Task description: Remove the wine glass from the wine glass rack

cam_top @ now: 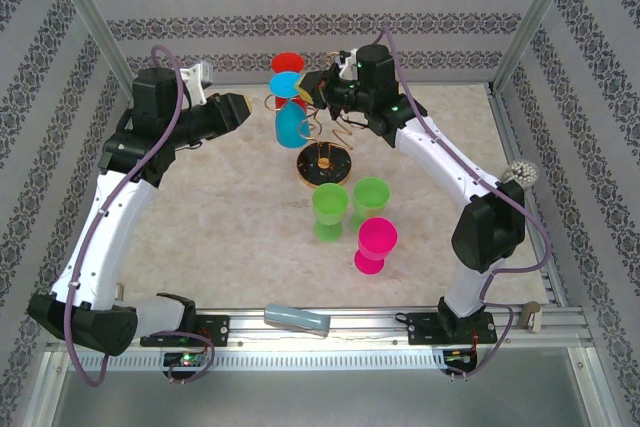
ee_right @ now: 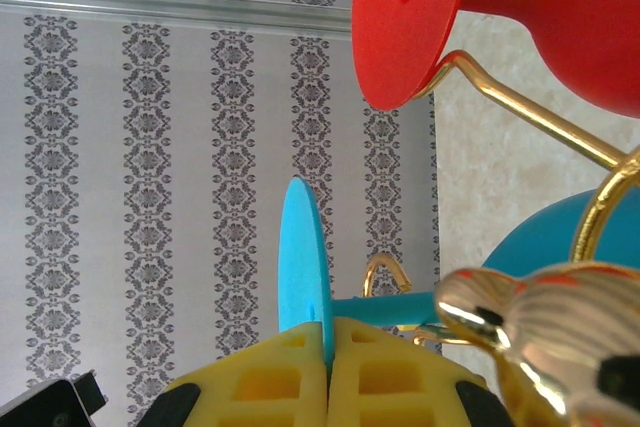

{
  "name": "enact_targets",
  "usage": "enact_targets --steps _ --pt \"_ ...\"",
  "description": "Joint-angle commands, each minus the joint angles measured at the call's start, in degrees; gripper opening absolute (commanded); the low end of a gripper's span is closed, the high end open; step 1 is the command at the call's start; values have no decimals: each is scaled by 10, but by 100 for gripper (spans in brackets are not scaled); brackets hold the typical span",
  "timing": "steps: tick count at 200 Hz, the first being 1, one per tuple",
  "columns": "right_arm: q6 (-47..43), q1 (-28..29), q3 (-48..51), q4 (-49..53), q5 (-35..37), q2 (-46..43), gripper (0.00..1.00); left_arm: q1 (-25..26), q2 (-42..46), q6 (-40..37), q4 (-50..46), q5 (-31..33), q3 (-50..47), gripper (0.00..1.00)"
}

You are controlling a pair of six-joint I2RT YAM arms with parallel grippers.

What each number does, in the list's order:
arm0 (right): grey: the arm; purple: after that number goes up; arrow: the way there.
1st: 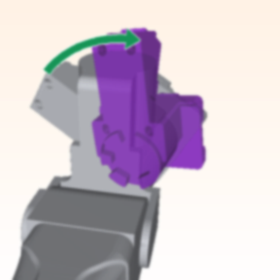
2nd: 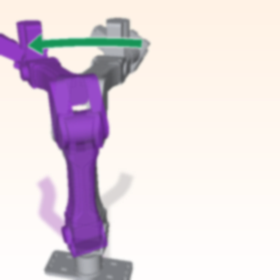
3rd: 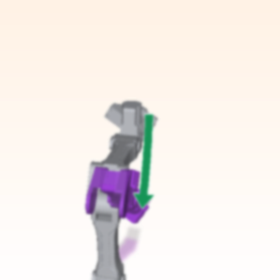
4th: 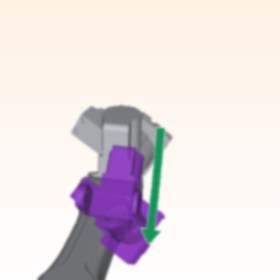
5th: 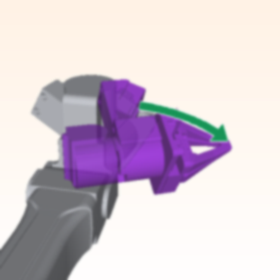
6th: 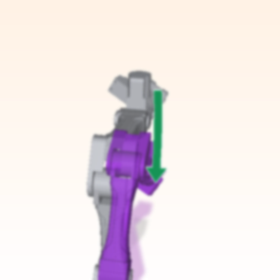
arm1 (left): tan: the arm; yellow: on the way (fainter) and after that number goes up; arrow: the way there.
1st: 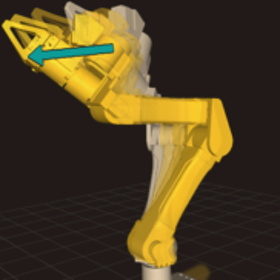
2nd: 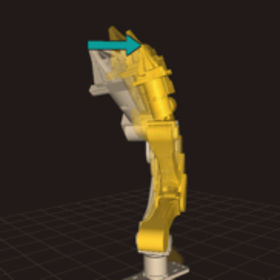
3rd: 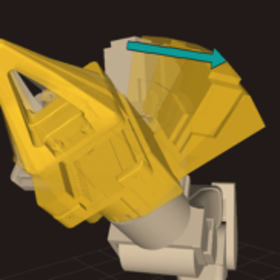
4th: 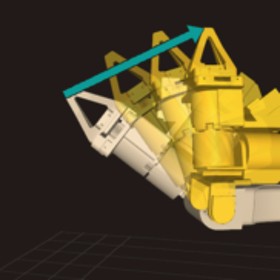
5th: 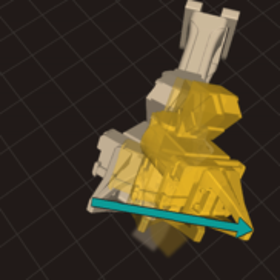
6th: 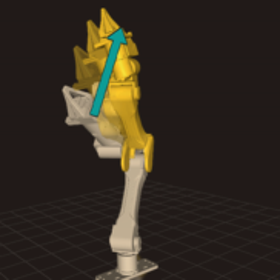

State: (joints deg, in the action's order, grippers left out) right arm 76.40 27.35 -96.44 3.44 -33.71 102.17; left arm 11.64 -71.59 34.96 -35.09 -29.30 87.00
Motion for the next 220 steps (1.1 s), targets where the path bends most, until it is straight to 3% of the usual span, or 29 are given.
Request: enact_targets --steps 1,96,220 --pt "-2 -3 -32 -24 10 7 0 4 15 2 20 8 1 29" --pt "7 3 -70 -18 2 43 0 4 24 4 22 11 -10 36" --pt "61 5 -18 -56 51 16 0 1 36 -2 14 14 -8 36"
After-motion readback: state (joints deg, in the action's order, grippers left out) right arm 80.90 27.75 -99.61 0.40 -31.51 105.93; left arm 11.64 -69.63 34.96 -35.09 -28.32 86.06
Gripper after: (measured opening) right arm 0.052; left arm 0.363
